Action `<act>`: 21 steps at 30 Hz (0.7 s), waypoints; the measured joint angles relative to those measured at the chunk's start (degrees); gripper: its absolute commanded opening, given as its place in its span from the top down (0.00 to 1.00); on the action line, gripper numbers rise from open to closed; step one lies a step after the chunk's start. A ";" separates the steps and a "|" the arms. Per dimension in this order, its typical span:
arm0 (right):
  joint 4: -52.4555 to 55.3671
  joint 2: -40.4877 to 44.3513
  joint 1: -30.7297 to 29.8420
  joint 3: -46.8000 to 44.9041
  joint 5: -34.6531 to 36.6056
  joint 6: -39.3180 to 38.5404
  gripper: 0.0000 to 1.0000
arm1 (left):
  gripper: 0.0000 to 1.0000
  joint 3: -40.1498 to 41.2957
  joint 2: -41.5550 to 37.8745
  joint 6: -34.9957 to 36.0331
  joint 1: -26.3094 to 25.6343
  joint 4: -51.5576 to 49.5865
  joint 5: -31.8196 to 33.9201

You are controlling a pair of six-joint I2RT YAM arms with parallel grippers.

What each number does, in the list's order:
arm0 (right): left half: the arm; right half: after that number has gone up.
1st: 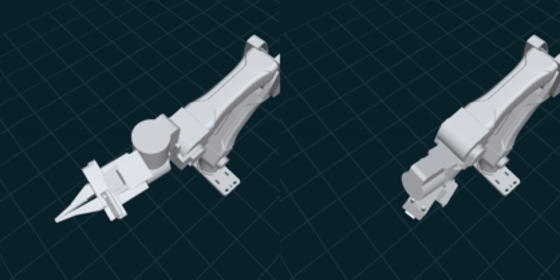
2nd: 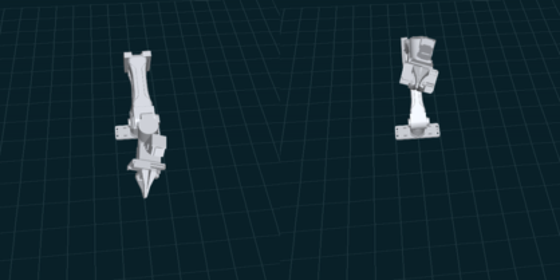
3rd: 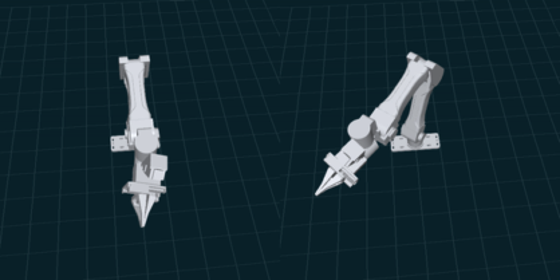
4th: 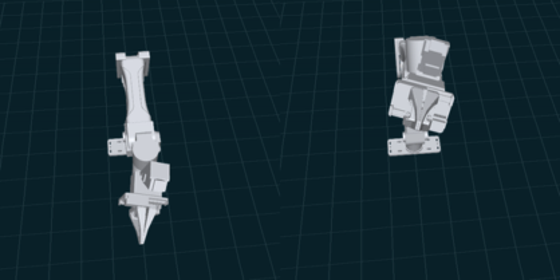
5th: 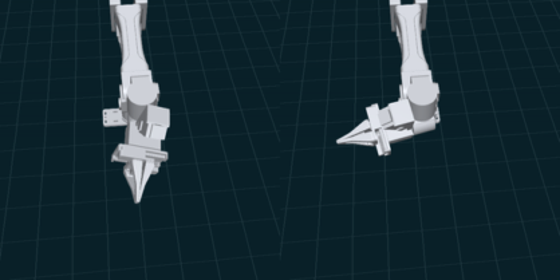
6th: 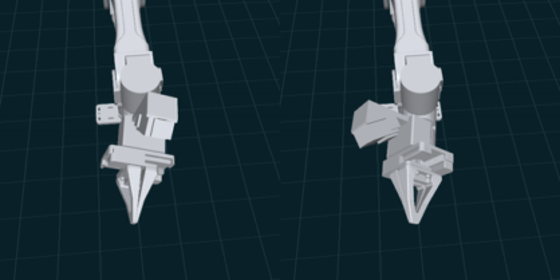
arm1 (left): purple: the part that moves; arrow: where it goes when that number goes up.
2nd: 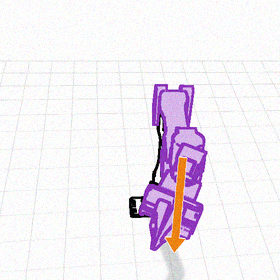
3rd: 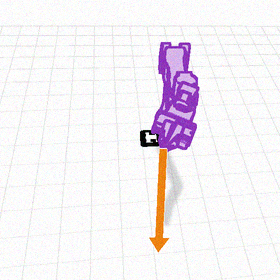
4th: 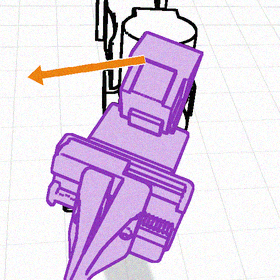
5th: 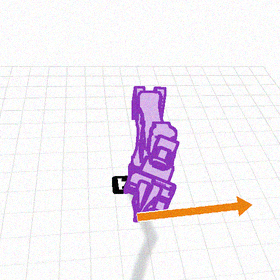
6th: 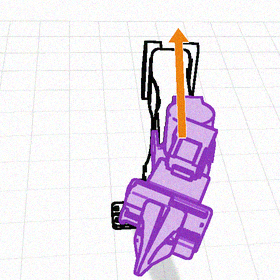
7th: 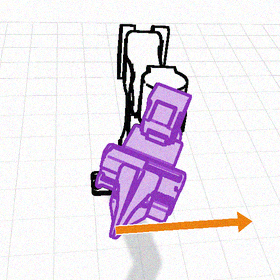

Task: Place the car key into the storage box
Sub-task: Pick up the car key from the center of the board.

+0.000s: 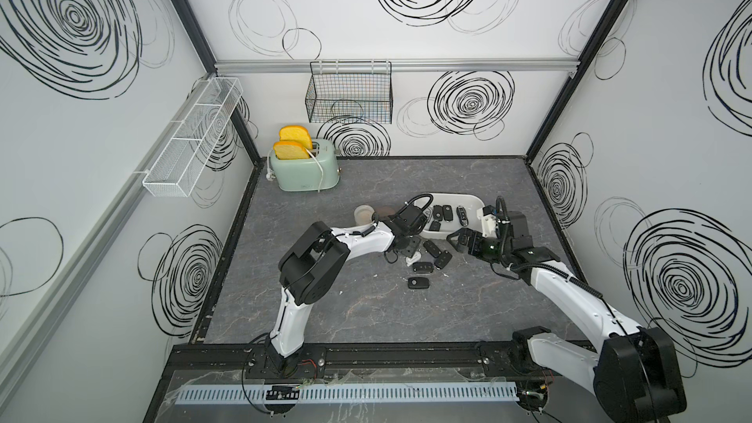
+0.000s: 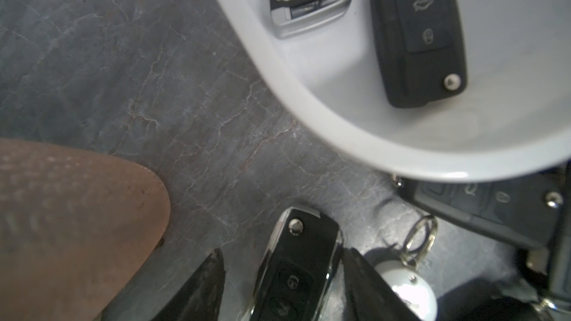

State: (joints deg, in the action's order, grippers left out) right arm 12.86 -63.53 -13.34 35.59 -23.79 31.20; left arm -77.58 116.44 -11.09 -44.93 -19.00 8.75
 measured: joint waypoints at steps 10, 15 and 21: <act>0.02 -0.76 0.00 0.02 0.04 -0.17 0.01 | 0.45 0.00 0.26 -0.31 0.00 0.28 -2.34; 0.04 -0.70 0.00 0.02 0.39 -0.17 0.01 | 0.44 0.07 0.35 -0.70 0.00 0.26 -3.23; 0.04 -0.61 0.00 0.02 0.59 -0.15 0.01 | 0.54 1.44 0.35 -1.49 0.00 0.61 -3.67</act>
State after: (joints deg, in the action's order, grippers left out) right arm 12.91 -64.14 -13.34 35.62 -23.20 31.05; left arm -76.14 116.79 -12.58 -44.93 -18.39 5.08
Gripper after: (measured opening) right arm 0.990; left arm 0.493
